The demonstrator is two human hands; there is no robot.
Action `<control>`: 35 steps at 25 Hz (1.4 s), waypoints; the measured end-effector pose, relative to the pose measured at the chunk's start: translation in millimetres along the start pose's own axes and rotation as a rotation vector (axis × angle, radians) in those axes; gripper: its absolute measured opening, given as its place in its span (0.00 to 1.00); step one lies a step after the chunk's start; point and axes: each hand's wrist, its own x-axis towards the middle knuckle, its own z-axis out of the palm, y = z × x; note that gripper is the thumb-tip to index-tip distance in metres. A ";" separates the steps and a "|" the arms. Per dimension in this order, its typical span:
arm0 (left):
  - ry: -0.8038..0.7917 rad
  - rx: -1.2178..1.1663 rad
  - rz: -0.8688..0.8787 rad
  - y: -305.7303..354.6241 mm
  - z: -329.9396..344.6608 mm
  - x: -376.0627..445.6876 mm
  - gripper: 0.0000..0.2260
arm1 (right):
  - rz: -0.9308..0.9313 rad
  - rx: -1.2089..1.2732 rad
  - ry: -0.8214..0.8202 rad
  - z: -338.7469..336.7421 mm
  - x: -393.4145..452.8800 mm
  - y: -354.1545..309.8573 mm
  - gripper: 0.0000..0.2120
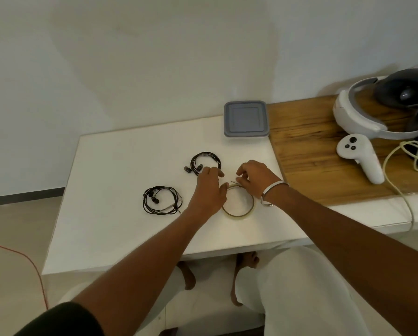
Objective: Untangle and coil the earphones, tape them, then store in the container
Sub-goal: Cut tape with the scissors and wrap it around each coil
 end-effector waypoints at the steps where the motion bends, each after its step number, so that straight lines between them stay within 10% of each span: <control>1: -0.024 -0.001 -0.032 3.0 4.8 -8.4 0.16 | 0.001 -0.003 -0.008 1.3 -7.2 1.2 0.13; 16: 0.106 -0.131 -0.246 6.5 -2.0 -21.1 0.10 | 0.160 0.423 0.139 -3.2 -27.2 10.2 0.12; 22: 0.233 -0.402 -0.488 13.3 -23.1 -15.5 0.11 | 0.107 0.723 -0.119 -5.3 -42.1 2.3 0.12; 27: 0.249 -0.531 -0.624 20.7 -34.3 -14.3 0.11 | 0.009 0.758 -0.044 0.1 -49.9 -15.6 0.28; 35: 0.212 -0.628 -0.689 25.0 -43.8 -16.9 0.07 | -0.034 0.705 0.210 3.8 -38.9 -28.4 0.10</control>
